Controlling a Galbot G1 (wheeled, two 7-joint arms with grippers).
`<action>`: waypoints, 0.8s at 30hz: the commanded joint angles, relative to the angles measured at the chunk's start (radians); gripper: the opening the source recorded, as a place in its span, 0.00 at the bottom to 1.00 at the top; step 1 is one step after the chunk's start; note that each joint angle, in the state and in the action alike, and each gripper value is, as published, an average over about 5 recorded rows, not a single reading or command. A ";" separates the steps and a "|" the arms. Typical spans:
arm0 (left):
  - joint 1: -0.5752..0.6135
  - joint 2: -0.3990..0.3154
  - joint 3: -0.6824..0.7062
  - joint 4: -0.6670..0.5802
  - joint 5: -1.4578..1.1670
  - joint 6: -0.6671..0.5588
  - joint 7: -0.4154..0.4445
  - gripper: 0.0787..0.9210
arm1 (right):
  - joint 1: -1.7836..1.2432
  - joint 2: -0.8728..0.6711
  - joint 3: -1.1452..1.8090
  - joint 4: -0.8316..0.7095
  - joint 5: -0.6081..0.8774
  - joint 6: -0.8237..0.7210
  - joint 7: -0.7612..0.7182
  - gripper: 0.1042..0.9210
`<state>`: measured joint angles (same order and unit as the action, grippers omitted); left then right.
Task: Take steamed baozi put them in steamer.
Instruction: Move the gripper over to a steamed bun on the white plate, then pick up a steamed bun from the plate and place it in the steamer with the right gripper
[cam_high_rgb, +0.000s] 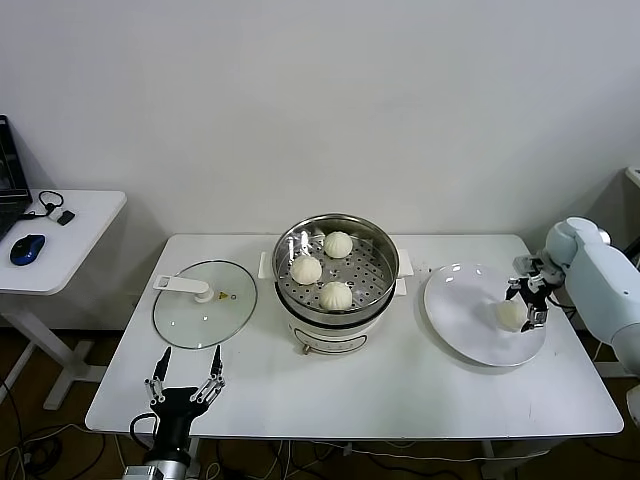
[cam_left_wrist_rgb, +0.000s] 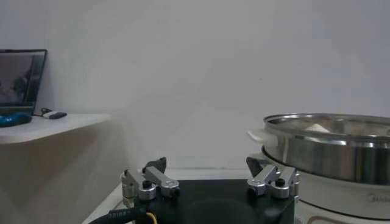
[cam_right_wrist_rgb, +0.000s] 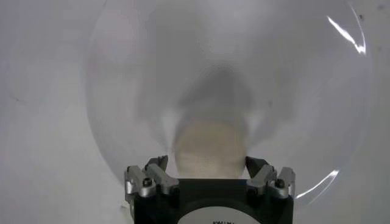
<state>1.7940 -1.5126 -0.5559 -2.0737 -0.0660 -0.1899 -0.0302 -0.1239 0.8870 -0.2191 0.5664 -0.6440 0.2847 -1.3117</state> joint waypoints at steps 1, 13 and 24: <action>-0.001 -0.001 0.002 0.001 0.001 0.000 -0.001 0.88 | -0.006 0.008 0.024 -0.008 -0.024 0.005 0.007 0.87; -0.002 -0.002 0.003 0.005 0.000 -0.002 -0.003 0.88 | -0.002 0.008 0.017 -0.002 0.008 0.002 0.005 0.61; -0.003 -0.004 0.007 0.004 0.000 -0.006 -0.005 0.88 | 0.108 -0.108 -0.269 0.193 0.382 -0.121 -0.039 0.60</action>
<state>1.7921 -1.5155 -0.5519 -2.0678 -0.0660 -0.1954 -0.0344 -0.0962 0.8587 -0.2697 0.6164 -0.5466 0.2518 -1.3271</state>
